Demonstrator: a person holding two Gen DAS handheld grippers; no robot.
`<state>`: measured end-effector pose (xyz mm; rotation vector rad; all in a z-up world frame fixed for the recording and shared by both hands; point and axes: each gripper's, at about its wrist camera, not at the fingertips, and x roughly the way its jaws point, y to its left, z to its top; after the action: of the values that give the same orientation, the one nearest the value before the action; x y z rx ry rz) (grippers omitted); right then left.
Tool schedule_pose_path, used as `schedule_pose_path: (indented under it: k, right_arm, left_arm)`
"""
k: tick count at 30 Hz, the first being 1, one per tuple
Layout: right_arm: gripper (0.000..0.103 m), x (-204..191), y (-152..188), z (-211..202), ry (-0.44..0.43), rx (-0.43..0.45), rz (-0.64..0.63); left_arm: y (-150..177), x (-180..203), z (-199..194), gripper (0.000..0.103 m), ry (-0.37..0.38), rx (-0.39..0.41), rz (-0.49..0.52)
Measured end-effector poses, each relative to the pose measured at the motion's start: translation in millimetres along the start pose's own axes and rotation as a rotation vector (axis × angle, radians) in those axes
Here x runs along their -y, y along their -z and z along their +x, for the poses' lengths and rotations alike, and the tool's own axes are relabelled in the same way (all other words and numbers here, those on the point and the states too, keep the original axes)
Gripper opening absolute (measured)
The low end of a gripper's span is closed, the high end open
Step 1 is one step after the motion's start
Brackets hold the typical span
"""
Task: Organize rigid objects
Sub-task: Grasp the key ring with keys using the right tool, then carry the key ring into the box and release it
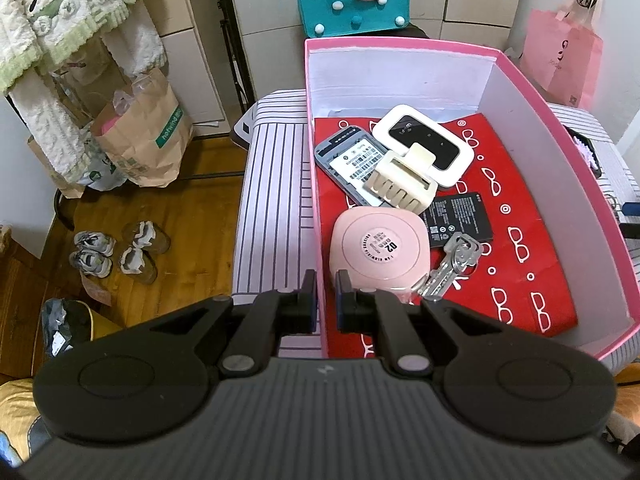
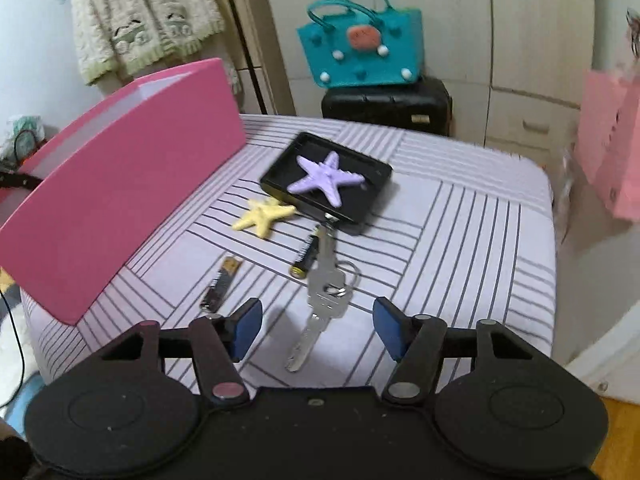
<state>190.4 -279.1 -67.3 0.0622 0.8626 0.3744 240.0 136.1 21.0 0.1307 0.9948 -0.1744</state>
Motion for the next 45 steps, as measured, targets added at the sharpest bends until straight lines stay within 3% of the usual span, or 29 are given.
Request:
schedule_pose_path:
  k: [7,10,11,16,21,32,41,45]
  right_arm:
    - [0.060,-11,-2,14,0.066,0.040,-0.125]
    - [0.049,-15,-6,17,0.068,0.039,-0.155]
    - [0.029,-15,-7,17,0.081,0.037,-0.154]
    - [0.027,-15,-9,14,0.099,0.051,-0.137]
    - [0.011,-12,-12,3,0.069,0.078,-0.080]
    - [0.010,-17,-26,-16,0.023,0.078,-0.025]
    - [0.010,-64,-73,-64,-0.049,0.186,-0.114]
    - [0.010,-93,-95,-77,-0.132,0.215,-0.161]
  left_arm:
    - [-1,1,3,0.008,-0.010,-0.003,-0.002]
    - [-1,2,4,0.008,-0.010,-0.005,-0.004]
    - [-1,2,4,0.008,-0.011,-0.005,-0.003]
    - [0,4,5,0.008,-0.010,-0.003,0.002]
    - [0,3,5,0.008,-0.004,-0.002,0.000]
    - [1,-1,2,0.008,0.006,0.005,0.005]
    - [-3,-1,1,0.005,0.002,-0.012,0.014]
    - [-3,0,-1,0.005,-0.002,-0.005,0.030]
